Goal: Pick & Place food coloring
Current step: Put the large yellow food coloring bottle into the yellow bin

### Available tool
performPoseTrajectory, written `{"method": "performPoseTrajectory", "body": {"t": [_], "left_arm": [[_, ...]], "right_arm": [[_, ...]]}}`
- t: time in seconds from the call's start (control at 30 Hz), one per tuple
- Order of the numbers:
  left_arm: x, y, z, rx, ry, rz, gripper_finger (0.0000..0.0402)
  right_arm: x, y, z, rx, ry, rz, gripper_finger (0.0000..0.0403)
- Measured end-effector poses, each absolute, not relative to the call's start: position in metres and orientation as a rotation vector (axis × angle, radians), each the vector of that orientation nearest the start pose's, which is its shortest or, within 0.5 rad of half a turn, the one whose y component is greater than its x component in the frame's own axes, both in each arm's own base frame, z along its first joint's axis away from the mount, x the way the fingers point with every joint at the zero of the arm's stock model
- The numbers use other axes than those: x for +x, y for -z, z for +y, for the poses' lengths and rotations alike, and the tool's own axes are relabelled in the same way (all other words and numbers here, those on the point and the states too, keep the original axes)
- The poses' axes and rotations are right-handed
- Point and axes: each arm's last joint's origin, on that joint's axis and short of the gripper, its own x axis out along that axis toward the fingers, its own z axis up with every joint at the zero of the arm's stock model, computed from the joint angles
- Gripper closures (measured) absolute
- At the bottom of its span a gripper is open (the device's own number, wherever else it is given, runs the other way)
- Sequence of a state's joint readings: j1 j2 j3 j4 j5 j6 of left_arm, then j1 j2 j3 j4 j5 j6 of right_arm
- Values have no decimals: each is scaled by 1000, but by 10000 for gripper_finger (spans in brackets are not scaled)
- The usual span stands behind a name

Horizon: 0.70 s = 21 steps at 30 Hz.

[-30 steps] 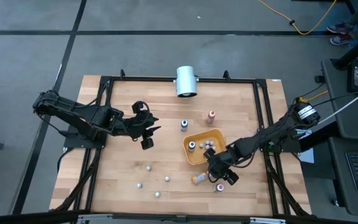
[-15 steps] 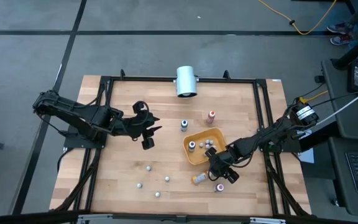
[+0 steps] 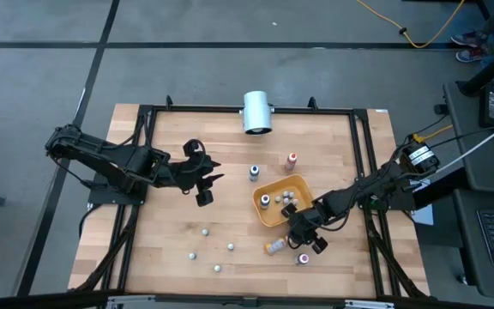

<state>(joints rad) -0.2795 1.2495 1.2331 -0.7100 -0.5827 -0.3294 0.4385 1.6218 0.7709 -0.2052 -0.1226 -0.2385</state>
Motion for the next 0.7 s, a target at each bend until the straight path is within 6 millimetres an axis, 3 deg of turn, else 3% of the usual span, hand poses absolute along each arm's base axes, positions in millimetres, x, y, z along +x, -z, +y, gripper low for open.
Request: {"method": "performPoseTrajectory", "body": {"t": [0.2, 0.7], "left_arm": [[246, -349, -54, -11, -393, 602, 261], [246, -349, -54, -13, -386, 603, 261]], "right_arm": [[258, -138, 125, -379, -636, 1004, 289], [261, -125, 126, -365, -625, 1047, 285]]}}
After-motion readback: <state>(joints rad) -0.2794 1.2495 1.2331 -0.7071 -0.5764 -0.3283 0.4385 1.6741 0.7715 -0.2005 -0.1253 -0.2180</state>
